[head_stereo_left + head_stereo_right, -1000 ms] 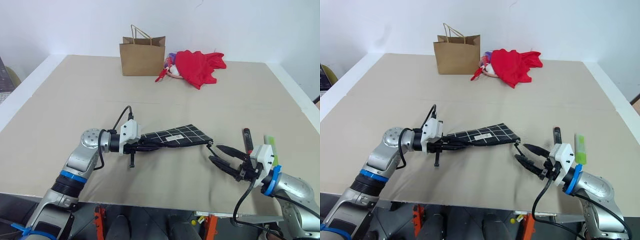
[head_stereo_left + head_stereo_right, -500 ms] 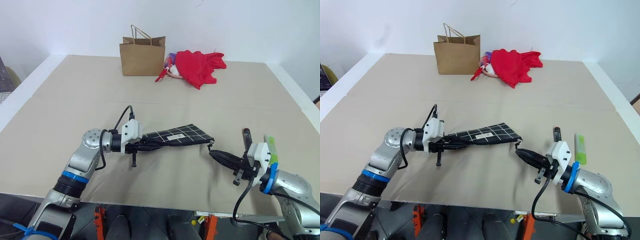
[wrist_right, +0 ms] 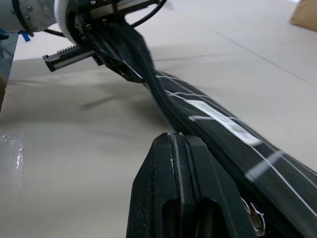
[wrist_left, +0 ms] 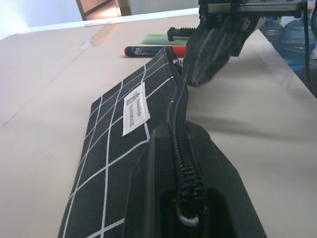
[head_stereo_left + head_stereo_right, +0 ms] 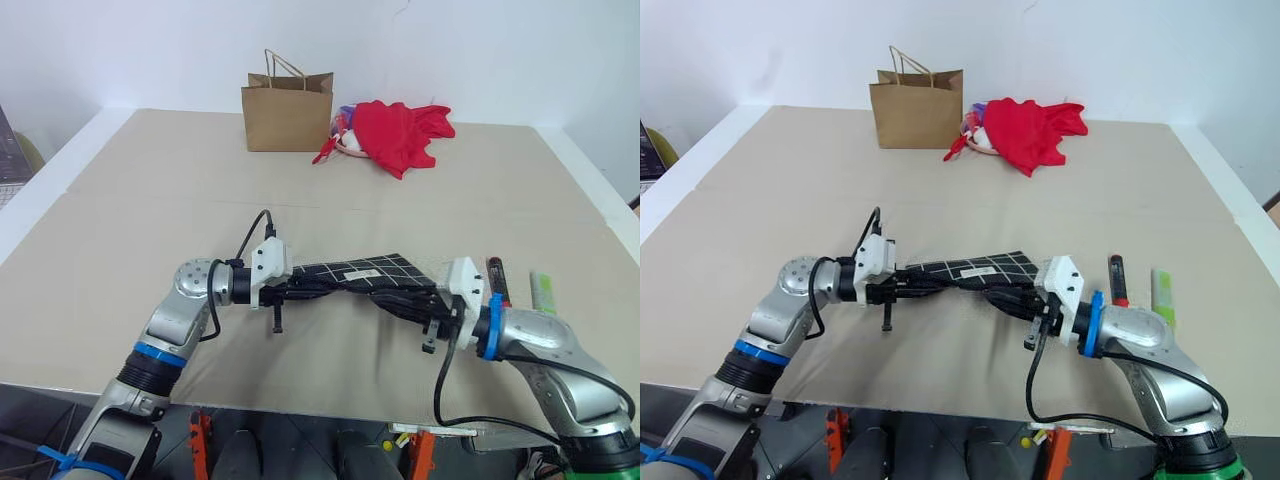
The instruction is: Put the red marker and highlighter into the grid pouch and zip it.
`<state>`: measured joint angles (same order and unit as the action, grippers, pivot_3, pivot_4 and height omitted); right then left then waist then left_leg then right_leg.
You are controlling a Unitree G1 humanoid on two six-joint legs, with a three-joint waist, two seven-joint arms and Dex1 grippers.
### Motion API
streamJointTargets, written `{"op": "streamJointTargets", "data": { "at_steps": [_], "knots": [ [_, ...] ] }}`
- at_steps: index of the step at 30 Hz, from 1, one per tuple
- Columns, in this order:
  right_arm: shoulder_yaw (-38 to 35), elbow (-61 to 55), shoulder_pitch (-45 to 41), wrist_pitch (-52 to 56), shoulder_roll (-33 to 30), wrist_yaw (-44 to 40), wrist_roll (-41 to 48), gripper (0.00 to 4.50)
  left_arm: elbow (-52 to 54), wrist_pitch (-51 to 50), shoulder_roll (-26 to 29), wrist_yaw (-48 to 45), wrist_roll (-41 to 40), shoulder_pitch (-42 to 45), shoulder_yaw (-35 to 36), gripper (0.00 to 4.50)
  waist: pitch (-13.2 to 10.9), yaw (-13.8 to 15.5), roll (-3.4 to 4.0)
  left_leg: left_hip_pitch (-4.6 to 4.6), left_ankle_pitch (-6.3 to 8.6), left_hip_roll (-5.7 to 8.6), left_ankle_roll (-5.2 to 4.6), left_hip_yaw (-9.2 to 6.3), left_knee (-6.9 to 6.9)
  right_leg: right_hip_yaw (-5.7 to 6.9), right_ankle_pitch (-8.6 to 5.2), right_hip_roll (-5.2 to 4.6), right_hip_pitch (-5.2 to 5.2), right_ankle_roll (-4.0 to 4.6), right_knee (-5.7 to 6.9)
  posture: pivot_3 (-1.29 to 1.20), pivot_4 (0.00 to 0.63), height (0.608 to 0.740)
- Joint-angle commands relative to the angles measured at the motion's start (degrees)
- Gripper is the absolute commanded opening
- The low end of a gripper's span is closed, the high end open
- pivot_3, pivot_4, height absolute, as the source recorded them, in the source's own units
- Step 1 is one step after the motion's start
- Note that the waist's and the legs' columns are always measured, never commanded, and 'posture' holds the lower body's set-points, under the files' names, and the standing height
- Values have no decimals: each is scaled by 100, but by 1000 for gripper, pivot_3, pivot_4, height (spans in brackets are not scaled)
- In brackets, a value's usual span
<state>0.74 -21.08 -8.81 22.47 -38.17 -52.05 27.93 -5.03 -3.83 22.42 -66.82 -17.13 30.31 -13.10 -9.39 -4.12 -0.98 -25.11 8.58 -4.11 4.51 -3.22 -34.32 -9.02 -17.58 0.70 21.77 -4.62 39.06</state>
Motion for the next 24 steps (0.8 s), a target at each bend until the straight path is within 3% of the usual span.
{"op": "streamJointTargets", "data": {
  "at_steps": [1,12,21,24],
  "knots": [
    [268,-120,-334,4,229,36,-26,60,142,160,-104,38,75,124,-45,0,0,0,0,0,0,0,0,0,0,0,0,0,0,0,0,0,150,739],
    [831,-167,-1102,448,1032,145,100,60,-219,713,-255,1,427,210,-145,0,-1,-2,0,-3,0,0,0,-5,0,6,1,0,0,1,0,0,150,739],
    [774,-237,-1063,692,1084,159,206,60,-328,843,-313,-16,453,294,-103,0,-1,-1,0,-4,0,0,0,-8,0,10,1,0,0,1,0,0,150,739],
    [581,-387,-930,731,927,226,220,1069,-334,842,-273,-14,431,313,-39,0,-1,-1,0,-5,0,0,0,-9,0,11,0,0,0,0,0,0,150,739]
  ]
}}
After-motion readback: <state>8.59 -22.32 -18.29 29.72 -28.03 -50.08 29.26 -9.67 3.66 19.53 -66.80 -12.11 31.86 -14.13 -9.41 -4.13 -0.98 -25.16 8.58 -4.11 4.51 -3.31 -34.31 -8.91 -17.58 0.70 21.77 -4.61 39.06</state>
